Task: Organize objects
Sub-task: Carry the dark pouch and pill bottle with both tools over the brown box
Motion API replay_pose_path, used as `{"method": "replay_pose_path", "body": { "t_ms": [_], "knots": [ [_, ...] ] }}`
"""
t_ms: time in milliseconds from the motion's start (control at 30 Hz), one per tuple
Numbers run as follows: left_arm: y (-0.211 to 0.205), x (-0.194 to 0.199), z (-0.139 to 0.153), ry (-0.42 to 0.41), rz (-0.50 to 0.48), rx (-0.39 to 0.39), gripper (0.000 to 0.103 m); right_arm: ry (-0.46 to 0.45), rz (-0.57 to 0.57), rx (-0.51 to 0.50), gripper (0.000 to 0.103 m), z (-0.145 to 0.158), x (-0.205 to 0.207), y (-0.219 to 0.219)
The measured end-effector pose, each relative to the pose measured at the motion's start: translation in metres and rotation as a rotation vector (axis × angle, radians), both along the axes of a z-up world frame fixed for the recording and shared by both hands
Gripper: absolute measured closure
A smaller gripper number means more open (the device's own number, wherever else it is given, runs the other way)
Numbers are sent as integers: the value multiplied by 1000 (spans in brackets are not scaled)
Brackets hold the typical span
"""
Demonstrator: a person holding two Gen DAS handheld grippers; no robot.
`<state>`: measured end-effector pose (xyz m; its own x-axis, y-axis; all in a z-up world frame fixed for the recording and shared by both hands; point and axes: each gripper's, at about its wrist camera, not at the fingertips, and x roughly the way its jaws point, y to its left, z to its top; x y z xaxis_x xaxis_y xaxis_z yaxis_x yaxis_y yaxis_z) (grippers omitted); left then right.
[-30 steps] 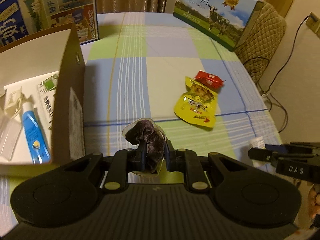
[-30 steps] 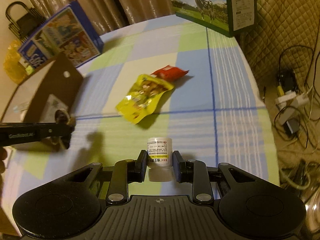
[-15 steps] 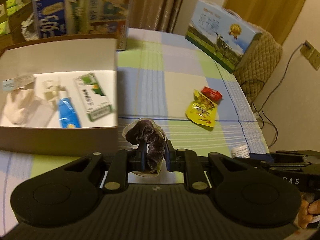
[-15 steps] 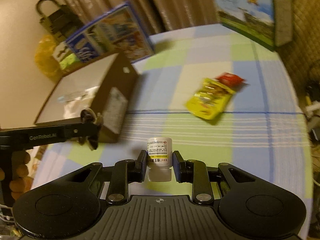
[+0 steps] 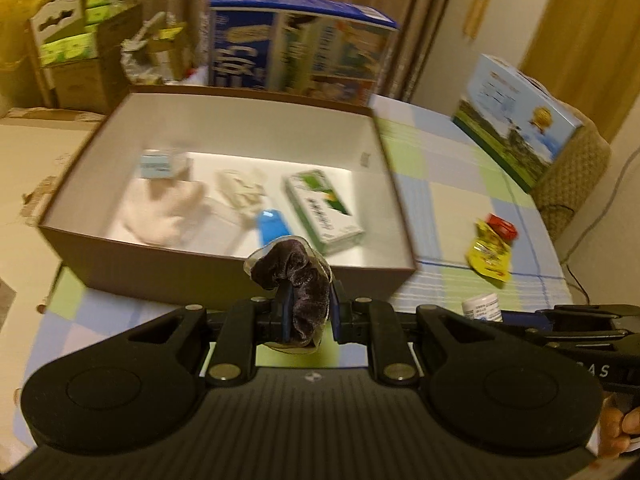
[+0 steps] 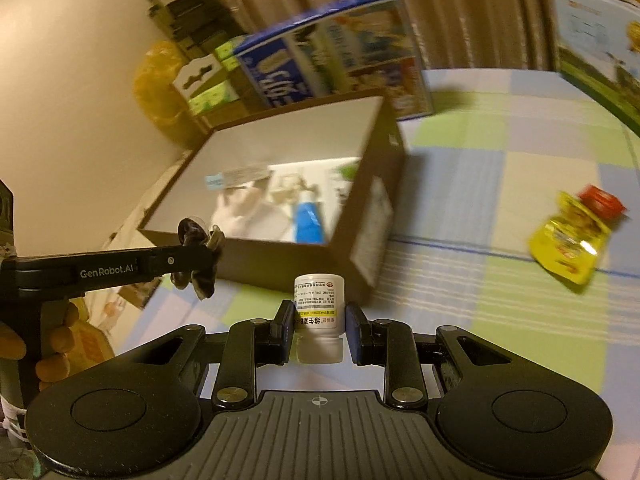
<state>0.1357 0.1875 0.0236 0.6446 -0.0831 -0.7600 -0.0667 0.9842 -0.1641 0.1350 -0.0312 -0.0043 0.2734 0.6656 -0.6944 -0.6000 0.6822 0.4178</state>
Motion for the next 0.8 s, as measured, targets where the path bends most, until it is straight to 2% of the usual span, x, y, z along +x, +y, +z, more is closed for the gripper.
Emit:
{"method": "replay_pose_path", "body": {
  "t_ms": [233, 467, 800],
  "knots": [
    [56, 11, 11, -33, 66, 27, 88, -66, 48, 19, 79, 11, 7, 59],
    [99, 38, 14, -54, 110, 64, 88, -122, 65, 11, 79, 17, 23, 110],
    [139, 75, -10, 5, 138, 85, 88, -120, 53, -17, 79, 6, 41, 150]
  ]
}}
